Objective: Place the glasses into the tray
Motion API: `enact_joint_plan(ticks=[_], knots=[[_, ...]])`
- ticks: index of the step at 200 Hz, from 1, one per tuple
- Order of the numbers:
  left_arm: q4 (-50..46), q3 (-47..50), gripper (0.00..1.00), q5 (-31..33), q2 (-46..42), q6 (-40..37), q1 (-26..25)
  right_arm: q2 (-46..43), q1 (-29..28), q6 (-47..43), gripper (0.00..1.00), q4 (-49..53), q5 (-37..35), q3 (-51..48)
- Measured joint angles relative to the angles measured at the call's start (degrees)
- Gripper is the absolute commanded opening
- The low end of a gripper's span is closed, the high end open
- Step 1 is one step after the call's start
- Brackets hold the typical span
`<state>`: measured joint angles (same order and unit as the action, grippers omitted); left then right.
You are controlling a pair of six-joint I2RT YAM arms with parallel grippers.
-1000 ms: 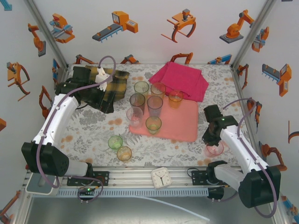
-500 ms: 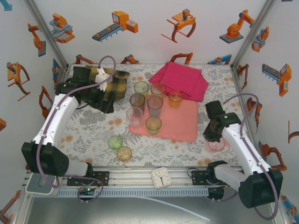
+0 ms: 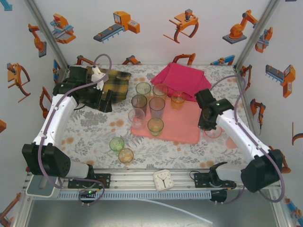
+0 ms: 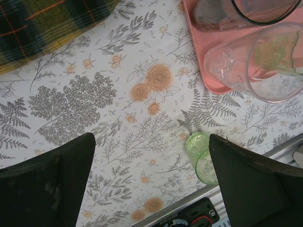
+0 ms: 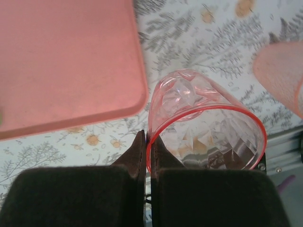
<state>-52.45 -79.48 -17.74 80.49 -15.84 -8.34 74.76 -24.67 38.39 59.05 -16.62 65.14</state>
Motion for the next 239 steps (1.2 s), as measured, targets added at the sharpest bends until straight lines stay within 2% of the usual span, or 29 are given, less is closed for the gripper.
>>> enact_joint_plan(ticks=[46, 85, 145, 239], knots=[[0.0, 0.0, 0.97, 0.35, 0.0, 0.63, 1.2, 10.19, -6.23, -4.09, 0.0, -4.66, -0.7, 7.87], [0.02, 0.0, 0.97, 0.81, 0.0, 0.81, 1.53, 18.21, -8.9, -6.99, 0.0, -8.41, -0.26, 12.46], [0.02, 0.0, 0.97, 1.44, 0.04, 0.81, 1.9, 26.27, -9.73, -9.88, 0.0, -11.41, 0.98, 18.08], [0.02, 0.0, 0.97, 1.46, 0.68, 0.81, 1.97, 31.26, -10.05, -11.06, 0.0, -13.81, 4.44, 20.24]])
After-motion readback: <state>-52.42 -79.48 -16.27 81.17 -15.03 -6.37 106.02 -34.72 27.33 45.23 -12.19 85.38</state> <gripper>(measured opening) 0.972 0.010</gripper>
